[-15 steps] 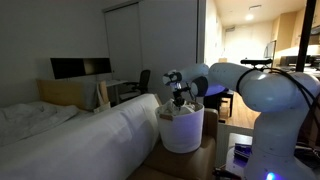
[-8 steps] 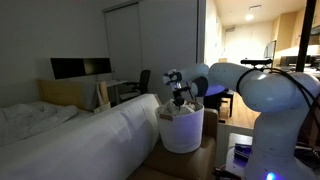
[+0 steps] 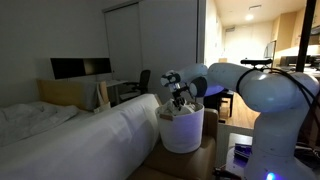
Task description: Pick up the cloth from the couch and put it in the laundry basket.
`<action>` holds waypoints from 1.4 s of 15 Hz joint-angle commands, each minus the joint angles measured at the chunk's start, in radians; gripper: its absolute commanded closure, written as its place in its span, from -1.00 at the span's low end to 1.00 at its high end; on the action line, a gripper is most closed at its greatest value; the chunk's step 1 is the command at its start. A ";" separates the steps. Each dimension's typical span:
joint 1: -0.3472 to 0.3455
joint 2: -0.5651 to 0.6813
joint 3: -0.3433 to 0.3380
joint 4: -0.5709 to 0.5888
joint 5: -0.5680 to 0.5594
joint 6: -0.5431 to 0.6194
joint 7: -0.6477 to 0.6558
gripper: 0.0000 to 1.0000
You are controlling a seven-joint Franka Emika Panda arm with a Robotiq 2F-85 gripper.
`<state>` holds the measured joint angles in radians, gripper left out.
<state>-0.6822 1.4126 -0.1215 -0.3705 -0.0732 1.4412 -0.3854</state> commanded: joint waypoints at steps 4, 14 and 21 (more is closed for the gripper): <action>0.014 -0.053 -0.015 -0.017 -0.034 -0.015 -0.062 -0.99; 0.001 -0.171 0.033 -0.006 0.021 -0.019 -0.042 -1.00; -0.001 -0.251 0.085 0.003 0.076 -0.010 -0.059 -1.00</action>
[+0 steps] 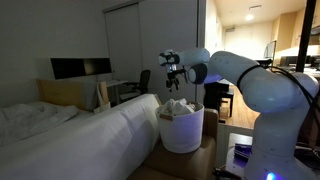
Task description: Pick up the cloth from the couch and put it in the laundry basket.
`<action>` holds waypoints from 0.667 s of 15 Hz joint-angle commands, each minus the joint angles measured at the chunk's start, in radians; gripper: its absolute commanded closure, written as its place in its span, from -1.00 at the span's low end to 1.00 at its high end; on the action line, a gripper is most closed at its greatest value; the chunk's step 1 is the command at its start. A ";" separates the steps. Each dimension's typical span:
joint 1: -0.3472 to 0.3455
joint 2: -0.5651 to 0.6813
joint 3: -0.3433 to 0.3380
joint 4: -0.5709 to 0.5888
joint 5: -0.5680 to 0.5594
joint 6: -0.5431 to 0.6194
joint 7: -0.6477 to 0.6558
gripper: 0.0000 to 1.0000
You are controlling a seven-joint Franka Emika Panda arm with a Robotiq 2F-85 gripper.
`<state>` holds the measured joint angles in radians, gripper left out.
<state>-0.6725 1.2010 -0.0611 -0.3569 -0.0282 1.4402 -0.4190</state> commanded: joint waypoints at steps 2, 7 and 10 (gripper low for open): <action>-0.012 -0.054 0.032 -0.012 0.039 -0.008 -0.027 -1.00; 0.001 -0.053 0.017 -0.016 0.023 0.007 -0.003 -1.00; 0.001 -0.053 0.017 -0.016 0.023 0.007 -0.004 -1.00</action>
